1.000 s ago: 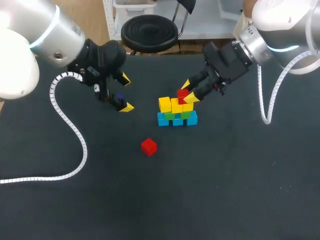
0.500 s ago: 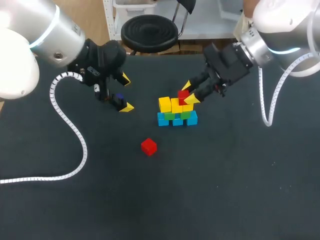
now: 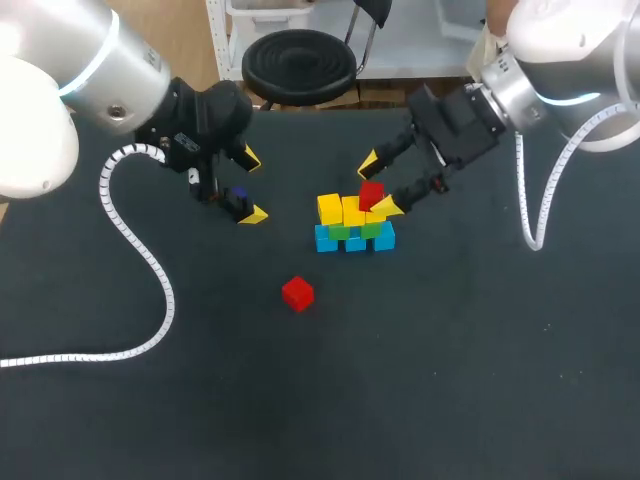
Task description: Place the blue cubes, place green cubes on the blue cubes, place the yellow cubes on the green cubes, then place the red cubes on the yellow cubes, and place purple cube on the red cubes.
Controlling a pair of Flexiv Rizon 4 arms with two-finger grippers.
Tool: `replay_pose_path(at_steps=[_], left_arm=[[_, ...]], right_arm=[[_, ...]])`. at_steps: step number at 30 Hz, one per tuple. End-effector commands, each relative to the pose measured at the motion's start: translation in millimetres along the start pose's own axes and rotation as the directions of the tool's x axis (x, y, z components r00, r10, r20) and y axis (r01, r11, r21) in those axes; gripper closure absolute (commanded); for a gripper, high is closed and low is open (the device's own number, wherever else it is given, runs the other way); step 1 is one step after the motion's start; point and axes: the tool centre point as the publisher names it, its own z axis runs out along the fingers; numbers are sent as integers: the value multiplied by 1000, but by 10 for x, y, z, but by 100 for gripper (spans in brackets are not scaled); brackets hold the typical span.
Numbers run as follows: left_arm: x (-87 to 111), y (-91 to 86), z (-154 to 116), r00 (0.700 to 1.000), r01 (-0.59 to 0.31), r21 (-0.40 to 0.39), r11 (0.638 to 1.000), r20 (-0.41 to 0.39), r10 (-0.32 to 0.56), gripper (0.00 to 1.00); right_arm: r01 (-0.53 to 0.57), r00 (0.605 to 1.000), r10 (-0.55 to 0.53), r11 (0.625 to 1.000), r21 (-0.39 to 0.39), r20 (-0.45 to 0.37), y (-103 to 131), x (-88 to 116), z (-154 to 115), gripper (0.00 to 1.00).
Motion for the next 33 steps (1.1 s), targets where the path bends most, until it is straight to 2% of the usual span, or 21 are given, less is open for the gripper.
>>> replay_pose_path(at_steps=[1, 6, 8, 11, 12, 16, 18, 22, 23, 25, 33], left_arm=[[-7, 0, -3, 1000, 1, -1, 1000, -5, -1, 0], [-7, 0, -3, 1000, 1, -1, 1000, -5, -1, 0], [-7, 0, -3, 1000, 1, -1, 1000, -5, -1, 0], [-7, 0, -3, 1000, 1, -1, 1000, -5, -1, 0], [-7, 0, -3, 1000, 1, -1, 1000, -5, -1, 0], [-7, 0, -3, 1000, 1, -1, 1000, -5, -1, 0], [-7, 0, -3, 1000, 1, -1, 1000, -5, -1, 0], [-7, 0, -3, 1000, 1, -1, 1000, -5, -1, 0], [-7, 0, -3, 1000, 1, -1, 1000, -5, -1, 0], [-7, 0, -3, 1000, 1, -1, 1000, -5, -1, 0], [-7, 0, -3, 1000, 1, -1, 1000, -5, -1, 0]], right_arm=[[0, 1000, 0, 1000, 5, 5, 20, 14, -12, 0], [1, 1000, -1, 1000, 24, 4, 69, 9, -62, 0], [5, 1000, -5, 999, 34, 3, 101, -3, -86, 44], [9, 1000, -9, 999, 51, 3, 147, -17, -116, 65], [9, 1000, -10, 998, 54, 3, 159, -21, -124, 69], [4, 1000, -4, 997, 77, -2, 204, -17, -161, 66], [0, 1000, 0, 996, 89, -2, 235, -5, -191, 69], [-11, 1000, 12, 994, 111, -2, 295, 34, -241, 81], [-17, 1000, 18, 993, 116, -4, 307, 43, -249, 90], [-20, 1000, 20, 992, 122, -3, 332, 63, -270, 100], [-25, 1000, 26, 992, 122, -4, 379, 66, -281, 100]])
